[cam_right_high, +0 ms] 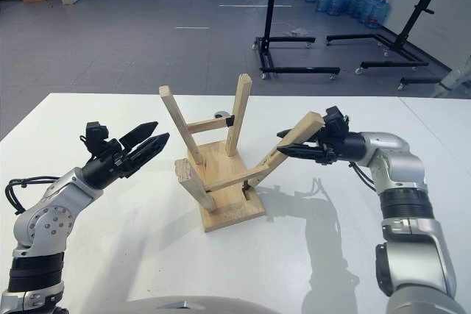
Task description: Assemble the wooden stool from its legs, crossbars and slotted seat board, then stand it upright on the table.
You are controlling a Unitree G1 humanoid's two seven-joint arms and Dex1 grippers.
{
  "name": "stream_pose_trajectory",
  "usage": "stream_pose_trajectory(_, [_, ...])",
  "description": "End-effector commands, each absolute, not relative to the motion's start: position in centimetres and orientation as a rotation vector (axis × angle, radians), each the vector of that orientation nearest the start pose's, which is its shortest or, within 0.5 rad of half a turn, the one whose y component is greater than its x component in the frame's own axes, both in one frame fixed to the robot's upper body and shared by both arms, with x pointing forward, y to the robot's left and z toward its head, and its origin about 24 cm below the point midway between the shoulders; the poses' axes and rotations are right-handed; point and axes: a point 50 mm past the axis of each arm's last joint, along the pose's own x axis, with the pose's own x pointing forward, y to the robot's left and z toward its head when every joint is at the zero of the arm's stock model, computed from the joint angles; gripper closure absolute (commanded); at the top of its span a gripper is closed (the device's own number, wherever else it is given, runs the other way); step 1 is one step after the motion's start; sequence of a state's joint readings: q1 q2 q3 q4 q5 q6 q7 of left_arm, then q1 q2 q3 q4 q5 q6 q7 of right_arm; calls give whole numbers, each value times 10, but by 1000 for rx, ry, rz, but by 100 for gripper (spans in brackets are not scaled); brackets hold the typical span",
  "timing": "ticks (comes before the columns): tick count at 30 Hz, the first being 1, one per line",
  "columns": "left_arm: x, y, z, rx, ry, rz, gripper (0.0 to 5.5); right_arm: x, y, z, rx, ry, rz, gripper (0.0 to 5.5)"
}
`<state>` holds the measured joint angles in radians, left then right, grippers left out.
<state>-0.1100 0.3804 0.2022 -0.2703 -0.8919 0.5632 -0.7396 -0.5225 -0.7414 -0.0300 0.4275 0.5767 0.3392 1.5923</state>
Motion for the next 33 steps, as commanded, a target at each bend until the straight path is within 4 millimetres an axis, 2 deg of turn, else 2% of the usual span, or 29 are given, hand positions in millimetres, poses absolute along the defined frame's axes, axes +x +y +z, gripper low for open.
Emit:
stream_pose_trajectory(1, [243, 187, 126, -460, -37, -894, 61, 283, -253, 128, 51, 348, 1430, 345])
stream_pose_trajectory(11, [246, 187, 120, -462, -24, -893, 61, 282, -236, 124, 52, 403, 1539, 345])
stream_pose_trajectory(15, [247, 189, 118, -469, -20, -897, 61, 285, -231, 116, 53, 410, 1552, 345])
stream_pose_trajectory(19, [248, 191, 117, -475, -13, -911, 61, 294, -228, 116, -40, 353, 1548, 345])
stream_pose_trajectory(22, [248, 191, 116, -478, -8, -925, 61, 301, -223, 126, -102, 287, 1561, 345])
stream_pose_trajectory(29, [251, 190, 114, -483, -7, -928, 61, 305, -208, 136, -245, 277, 1647, 345])
stream_pose_trajectory(33, [250, 191, 113, -485, -6, -925, 61, 305, -207, 135, -317, 295, 1675, 345])
